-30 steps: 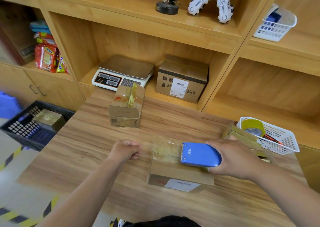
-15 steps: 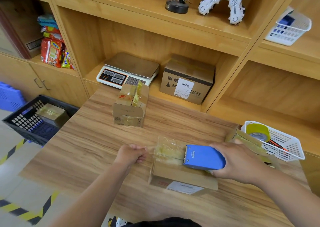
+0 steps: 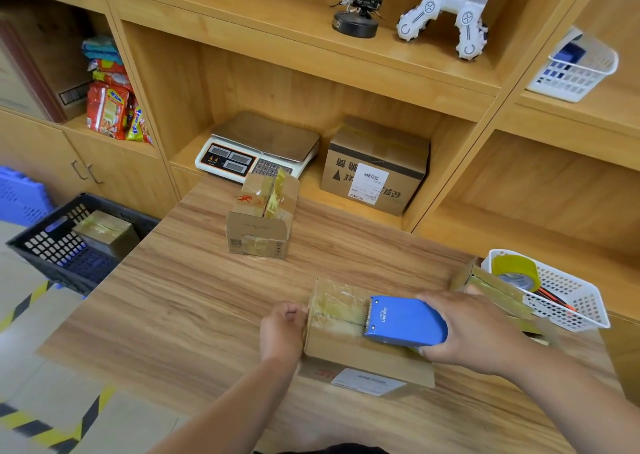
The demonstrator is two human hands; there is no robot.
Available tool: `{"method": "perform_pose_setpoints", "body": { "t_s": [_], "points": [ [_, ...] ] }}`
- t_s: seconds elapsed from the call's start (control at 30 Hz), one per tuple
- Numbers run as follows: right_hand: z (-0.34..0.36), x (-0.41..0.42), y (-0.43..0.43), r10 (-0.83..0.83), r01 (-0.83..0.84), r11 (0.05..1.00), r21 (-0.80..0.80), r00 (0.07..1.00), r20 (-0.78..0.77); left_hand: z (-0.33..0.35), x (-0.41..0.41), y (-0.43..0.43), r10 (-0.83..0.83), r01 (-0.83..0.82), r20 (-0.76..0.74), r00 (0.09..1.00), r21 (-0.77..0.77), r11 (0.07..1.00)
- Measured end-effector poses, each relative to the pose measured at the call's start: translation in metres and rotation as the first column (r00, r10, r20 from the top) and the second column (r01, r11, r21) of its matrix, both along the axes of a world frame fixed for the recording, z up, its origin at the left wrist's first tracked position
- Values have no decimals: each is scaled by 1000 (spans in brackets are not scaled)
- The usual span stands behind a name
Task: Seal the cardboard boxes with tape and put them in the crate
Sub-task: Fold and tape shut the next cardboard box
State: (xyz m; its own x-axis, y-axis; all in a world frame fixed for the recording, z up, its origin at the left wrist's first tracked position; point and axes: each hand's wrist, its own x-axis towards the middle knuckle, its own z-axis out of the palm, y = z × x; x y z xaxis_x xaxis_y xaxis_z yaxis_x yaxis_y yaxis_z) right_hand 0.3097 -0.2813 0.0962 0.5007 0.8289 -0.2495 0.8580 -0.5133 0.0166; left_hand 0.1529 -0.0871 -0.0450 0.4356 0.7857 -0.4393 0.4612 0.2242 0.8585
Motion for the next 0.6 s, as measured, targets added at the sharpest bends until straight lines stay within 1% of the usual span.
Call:
{"method": "perform_pose_setpoints", "body": {
  "t_s": [0.03, 0.1, 0.13, 0.17, 0.2, 0.23, 0.3, 0.33, 0.43, 0.47, 0.53, 0.6],
  "points": [
    [0, 0, 0, 0, 0, 1000, 4, 1000, 2, -3, 0, -2, -11, 11, -19, 1000, 20, 1000],
    [-1, -1, 0, -2, 1, 1000, 14, 1000, 2, -7, 2, -2, -58, 66, -104, 993, 71, 995],
    [-1, -1, 1, -2, 2, 1000, 17, 1000, 0, -8, 2, -2, -70, 79, -117, 991, 75, 994],
    [-1, -1, 1, -3, 3, 1000, 19, 1000, -3, -9, 2, -1, -71, 77, -98, 993, 57, 995],
    [-1, -2, 2, -4, 4, 1000, 20, 1000, -5, -8, 2, -1, -68, 69, -62, 996, 11, 998],
    [-1, -2, 2, -4, 4, 1000, 21, 1000, -6, -8, 2, 1, -66, 64, -25, 997, -70, 995],
    [0, -3, 3, -8, 8, 1000, 27, 1000, -3, -4, 1, 4, -66, 71, 26, 997, -256, 964],
    [0, -3, 3, -11, 11, 1000, 30, 1000, 0, -2, 2, 6, -65, 72, 33, 997, -304, 950],
    [0, -4, 2, -11, 12, 999, 39, 1000, -14, 10, 6, 3, -33, 46, 46, 998, -309, 950],
    [-1, -4, 2, -12, 12, 999, 39, 1000, -19, 16, 8, -1, -43, 59, 53, 998, -346, 936],
    [-1, -3, 2, -6, 7, 999, 33, 1000, -15, 25, 14, -9, -124, 126, 33, 992, -441, 889],
    [-1, -2, 1, -9, 9, 999, 42, 1000, -20, 32, 17, -11, -209, 182, -13, 978, -439, 880]
  ]
}}
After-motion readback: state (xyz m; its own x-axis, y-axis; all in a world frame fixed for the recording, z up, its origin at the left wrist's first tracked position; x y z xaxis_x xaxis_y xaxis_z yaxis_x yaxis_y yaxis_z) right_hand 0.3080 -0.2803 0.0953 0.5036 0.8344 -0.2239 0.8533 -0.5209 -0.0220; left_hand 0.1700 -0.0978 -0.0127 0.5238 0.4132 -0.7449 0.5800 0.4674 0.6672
